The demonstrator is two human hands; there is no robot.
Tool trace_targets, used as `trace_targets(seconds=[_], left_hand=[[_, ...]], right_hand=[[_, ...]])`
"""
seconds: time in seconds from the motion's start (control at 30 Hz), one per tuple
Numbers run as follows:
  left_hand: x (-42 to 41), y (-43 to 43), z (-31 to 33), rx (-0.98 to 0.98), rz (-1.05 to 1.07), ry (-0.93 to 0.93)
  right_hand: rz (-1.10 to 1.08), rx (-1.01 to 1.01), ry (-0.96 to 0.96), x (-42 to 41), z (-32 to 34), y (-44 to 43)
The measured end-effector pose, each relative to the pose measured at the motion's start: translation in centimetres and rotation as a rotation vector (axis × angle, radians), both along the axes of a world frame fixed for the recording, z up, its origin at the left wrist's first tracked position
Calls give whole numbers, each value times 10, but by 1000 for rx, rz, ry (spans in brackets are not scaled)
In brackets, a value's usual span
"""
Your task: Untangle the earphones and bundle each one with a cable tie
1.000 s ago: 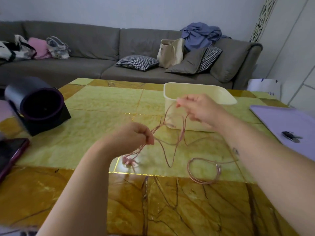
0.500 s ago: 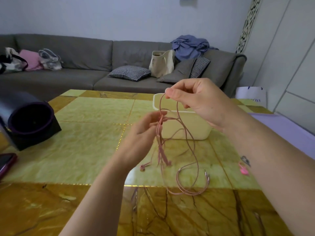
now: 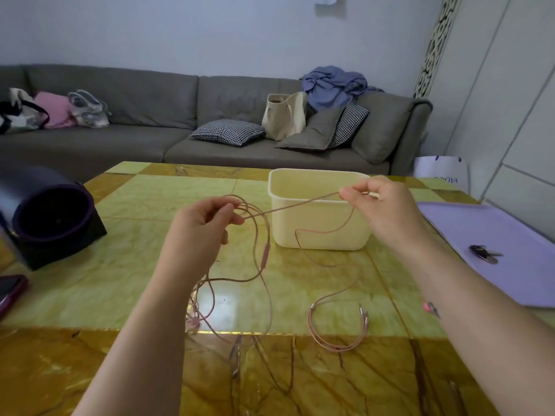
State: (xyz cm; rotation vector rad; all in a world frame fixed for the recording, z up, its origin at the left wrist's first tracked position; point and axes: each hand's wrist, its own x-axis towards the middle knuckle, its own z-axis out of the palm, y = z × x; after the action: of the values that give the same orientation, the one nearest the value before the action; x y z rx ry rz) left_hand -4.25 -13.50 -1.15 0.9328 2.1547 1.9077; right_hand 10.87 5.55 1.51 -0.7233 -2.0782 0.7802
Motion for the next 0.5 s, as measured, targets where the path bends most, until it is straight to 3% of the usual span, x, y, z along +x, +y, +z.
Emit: trace_targets(seconds=[0.13, 0.23, 0.33, 0.43, 0.5], left_hand=[[-13, -13, 0, 68, 272, -10], [-25, -18, 0, 238, 293, -315], [-22, -13, 1, 365, 159, -615], [-11, -6, -2, 205, 56, -562], [-4, 0, -5, 94, 13, -473]], right_hand=[[-97, -38, -31, 14, -25, 14], [-165, -135, -190, 26, -46, 27], [-104, -222, -559, 29, -67, 34], [-88, -131, -933, 27, -84, 32], [-86, -33, -1030, 24, -87, 25]])
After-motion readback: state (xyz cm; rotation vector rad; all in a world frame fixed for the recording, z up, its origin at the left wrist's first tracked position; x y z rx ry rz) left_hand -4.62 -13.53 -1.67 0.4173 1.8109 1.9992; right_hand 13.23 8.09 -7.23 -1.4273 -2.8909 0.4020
